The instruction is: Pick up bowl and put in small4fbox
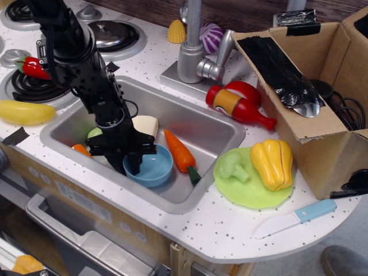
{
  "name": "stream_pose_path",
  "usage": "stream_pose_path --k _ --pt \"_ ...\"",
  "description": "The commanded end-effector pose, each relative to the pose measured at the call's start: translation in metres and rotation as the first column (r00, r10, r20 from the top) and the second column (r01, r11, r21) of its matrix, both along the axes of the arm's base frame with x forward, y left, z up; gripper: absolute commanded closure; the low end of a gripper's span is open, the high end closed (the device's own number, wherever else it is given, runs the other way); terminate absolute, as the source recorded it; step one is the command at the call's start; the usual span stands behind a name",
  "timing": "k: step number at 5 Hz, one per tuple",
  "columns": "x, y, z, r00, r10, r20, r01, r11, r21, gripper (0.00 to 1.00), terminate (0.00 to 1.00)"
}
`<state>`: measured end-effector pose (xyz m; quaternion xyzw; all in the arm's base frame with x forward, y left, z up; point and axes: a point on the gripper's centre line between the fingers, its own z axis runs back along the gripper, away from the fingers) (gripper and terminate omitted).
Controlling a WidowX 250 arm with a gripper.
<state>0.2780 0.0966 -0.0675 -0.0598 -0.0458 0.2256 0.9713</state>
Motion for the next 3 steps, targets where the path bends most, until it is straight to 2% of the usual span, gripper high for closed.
stream_pose_path --k 1,3 --pt "0.011 0.003 0.079 0.996 0.004 0.086 -0.006 1.0 0.02 1.0 0.0" --pt "0.012 -0.011 0.174 0.996 -0.008 0.091 0.013 0.999 -0.053 1.0 0.0"
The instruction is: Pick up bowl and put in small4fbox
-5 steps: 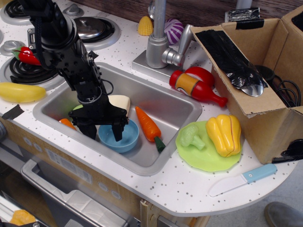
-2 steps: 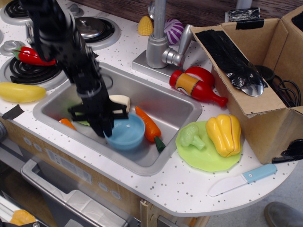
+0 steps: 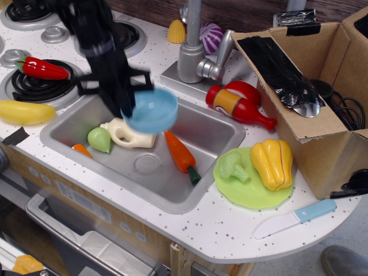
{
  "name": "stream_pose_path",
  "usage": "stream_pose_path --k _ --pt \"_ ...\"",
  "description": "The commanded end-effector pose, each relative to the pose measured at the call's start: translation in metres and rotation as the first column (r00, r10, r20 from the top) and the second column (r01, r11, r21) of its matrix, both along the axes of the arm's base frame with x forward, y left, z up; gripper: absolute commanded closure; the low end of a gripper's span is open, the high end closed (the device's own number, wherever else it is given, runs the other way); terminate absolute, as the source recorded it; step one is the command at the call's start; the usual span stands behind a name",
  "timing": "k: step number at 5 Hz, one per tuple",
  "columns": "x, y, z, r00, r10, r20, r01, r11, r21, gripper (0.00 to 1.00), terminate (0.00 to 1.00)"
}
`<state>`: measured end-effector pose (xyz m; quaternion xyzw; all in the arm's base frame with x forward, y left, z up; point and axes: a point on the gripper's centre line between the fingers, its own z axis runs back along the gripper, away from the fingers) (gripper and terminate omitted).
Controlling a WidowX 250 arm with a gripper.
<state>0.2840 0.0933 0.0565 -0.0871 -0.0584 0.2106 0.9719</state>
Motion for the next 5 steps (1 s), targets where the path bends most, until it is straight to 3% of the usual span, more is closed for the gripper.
stream_pose_path --k 1,2,3,5 --pt "0.008 -0.038 0.085 0.997 0.0 0.082 0.003 0.999 -0.035 1.0 0.0" --pt "0.021 -0.077 0.114 0.993 -0.012 0.119 0.012 1.0 -0.002 1.0 0.0" --pt "0.041 -0.115 0.125 0.99 0.021 0.137 -0.022 1.0 0.003 1.0 0.0" --pt "0.077 -0.185 0.135 0.946 0.184 0.268 -0.22 0.969 0.112 1.0 0.0"
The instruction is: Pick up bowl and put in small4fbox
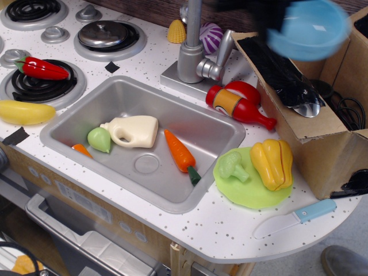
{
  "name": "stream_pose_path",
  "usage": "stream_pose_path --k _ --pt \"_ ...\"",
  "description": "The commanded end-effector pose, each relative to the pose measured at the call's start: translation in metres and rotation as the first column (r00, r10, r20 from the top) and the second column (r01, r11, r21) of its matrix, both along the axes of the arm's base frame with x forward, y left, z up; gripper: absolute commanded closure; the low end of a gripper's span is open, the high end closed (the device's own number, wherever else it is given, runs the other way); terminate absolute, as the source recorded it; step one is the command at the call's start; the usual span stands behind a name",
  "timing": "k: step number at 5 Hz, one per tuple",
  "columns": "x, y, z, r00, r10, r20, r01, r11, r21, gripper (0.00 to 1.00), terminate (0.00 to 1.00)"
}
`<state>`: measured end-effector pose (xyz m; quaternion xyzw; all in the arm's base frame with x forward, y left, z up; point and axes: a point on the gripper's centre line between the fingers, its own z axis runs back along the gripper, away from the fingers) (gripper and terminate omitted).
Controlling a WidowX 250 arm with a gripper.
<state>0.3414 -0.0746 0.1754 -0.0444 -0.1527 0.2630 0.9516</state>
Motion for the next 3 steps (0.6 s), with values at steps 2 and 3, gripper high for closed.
stream_pose_path --k 2,3 --pt "0.048 -0.0267 0.0148 0.944 0.293 0.149 -0.301 0.953 0.031 0.0 0.0" --pt "0.048 -0.0267 0.0148 0.944 0.293 0.149 -0.301 0.953 0.031 0.0 1.0"
